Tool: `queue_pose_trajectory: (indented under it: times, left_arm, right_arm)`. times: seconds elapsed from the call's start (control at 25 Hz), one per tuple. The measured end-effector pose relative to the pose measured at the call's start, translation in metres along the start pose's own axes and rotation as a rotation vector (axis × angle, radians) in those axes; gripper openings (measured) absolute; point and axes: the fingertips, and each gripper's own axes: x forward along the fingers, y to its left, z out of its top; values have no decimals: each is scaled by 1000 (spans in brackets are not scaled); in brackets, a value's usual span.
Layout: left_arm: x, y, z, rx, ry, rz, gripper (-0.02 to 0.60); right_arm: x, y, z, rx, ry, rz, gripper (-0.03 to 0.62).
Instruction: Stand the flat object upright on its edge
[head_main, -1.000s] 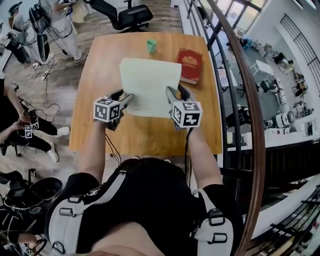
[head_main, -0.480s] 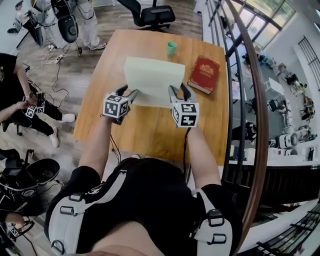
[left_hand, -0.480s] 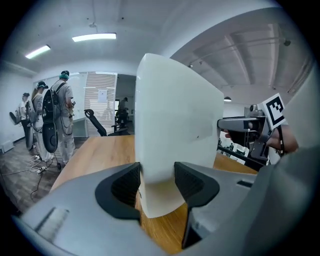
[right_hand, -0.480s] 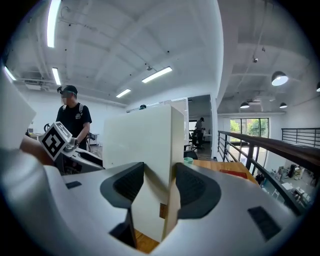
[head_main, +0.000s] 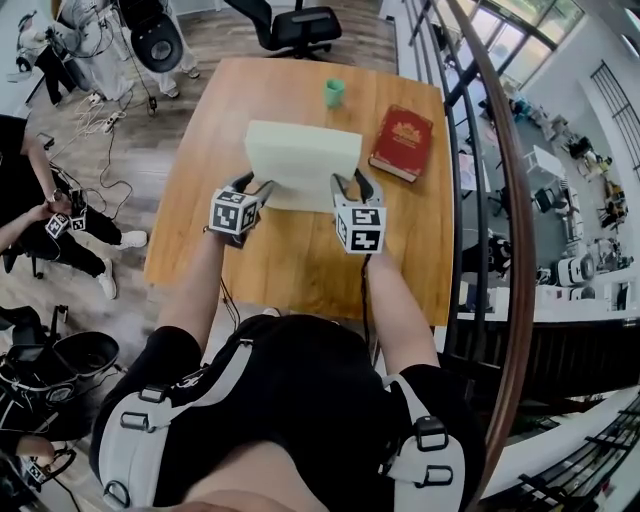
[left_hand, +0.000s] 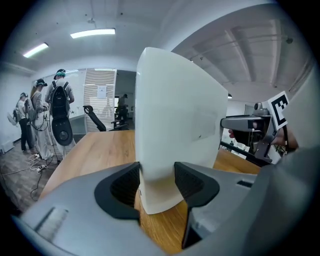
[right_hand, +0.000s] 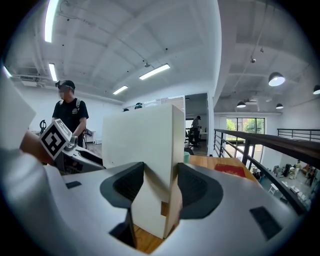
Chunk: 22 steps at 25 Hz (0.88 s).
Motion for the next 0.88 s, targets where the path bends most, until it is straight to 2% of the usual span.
queue_pose_trajectory:
  times: [0.12,0.2,0.4,0.48,0.56,0.68,0.72,0.88]
  left_arm:
    - [-3,5,1,-69,-10,4,213]
    - [-11,12,11,-115,-65,23,213]
    - [-57,30,50,-71,-231,130,213]
    - [-81,30,69,-60,-296,159,157]
    - [-105,26,86,-42,-357,195,82]
    - [-136,17,103,-19,-425,247,5]
    - [-144,12,107,-18,-445,254,5]
    - [-170,-11,113,1,-494,259,5]
  right_arm:
    - [-4,0,2,39,-5,2,204]
    - [-10,-4,10,56,-31,-15,206]
    - [-37,-13,49,64,-152,-71,204]
    - [-52,-13,69,62,-224,-95,201]
    - [-69,-12,90,36,-296,-129,155]
    - [-91,-7,116,-9,-370,-182,24]
    - [-97,-5,121,-15,-383,-188,6]
    - [-113,7,128,-24,-404,-161,5]
